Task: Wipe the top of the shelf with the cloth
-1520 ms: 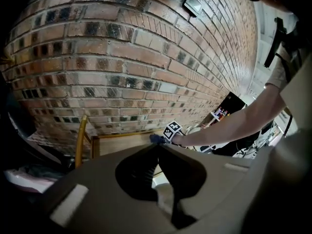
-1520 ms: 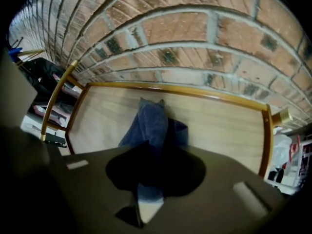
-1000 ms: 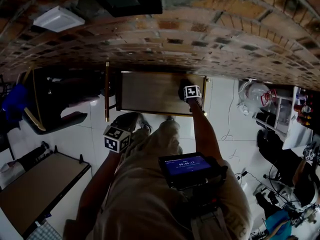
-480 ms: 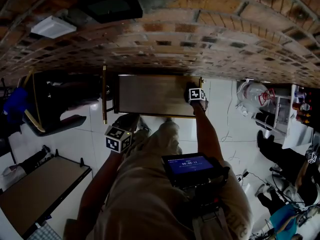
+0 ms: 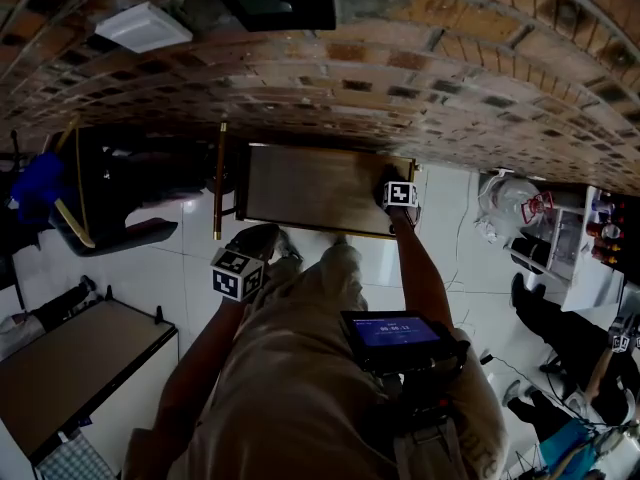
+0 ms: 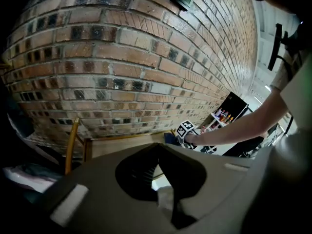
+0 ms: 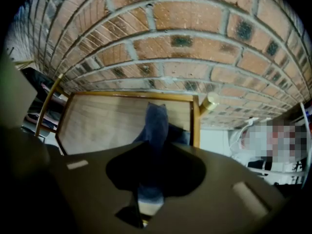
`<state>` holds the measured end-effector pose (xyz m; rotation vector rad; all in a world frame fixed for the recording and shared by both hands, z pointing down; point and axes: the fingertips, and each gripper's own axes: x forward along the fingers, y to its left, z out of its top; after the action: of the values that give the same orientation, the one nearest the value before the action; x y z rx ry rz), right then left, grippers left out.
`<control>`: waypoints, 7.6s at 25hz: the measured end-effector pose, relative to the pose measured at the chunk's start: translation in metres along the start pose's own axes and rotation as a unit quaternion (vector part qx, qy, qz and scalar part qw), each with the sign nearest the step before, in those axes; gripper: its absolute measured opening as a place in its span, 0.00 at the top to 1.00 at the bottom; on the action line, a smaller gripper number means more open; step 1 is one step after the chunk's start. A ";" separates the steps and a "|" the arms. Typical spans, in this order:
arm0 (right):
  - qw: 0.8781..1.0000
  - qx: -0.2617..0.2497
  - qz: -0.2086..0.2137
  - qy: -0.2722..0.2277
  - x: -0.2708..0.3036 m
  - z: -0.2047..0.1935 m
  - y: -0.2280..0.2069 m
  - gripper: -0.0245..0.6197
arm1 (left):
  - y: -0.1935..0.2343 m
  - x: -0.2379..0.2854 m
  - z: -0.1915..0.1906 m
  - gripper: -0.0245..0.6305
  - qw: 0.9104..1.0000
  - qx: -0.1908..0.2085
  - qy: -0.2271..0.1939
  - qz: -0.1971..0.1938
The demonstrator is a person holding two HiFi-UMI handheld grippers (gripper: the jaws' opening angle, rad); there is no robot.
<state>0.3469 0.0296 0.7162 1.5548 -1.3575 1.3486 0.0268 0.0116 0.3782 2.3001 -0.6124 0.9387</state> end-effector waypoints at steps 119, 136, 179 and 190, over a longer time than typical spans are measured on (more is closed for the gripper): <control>0.974 -0.099 0.202 -0.001 -0.020 -0.027 0.326 0.85 | 0.083 -0.069 -0.074 1.00 0.999 -0.034 -0.015 0.009; 0.971 -0.141 0.187 0.051 0.067 -0.032 0.514 0.85 | 0.178 -0.137 -0.134 1.00 0.999 -0.028 -0.014 0.011; 0.996 -0.056 0.011 0.067 -0.001 -0.107 0.089 0.85 | 0.020 -0.029 -0.022 1.00 0.999 0.029 0.015 -0.023; 0.996 -0.022 -0.063 0.067 -0.017 -0.129 0.025 0.85 | 0.002 -0.029 -0.039 1.00 1.000 0.011 0.017 -0.003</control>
<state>0.2888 0.1487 0.7281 1.4684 -1.1806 1.3121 -0.0116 0.0414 0.3800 2.2996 -0.5823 0.9850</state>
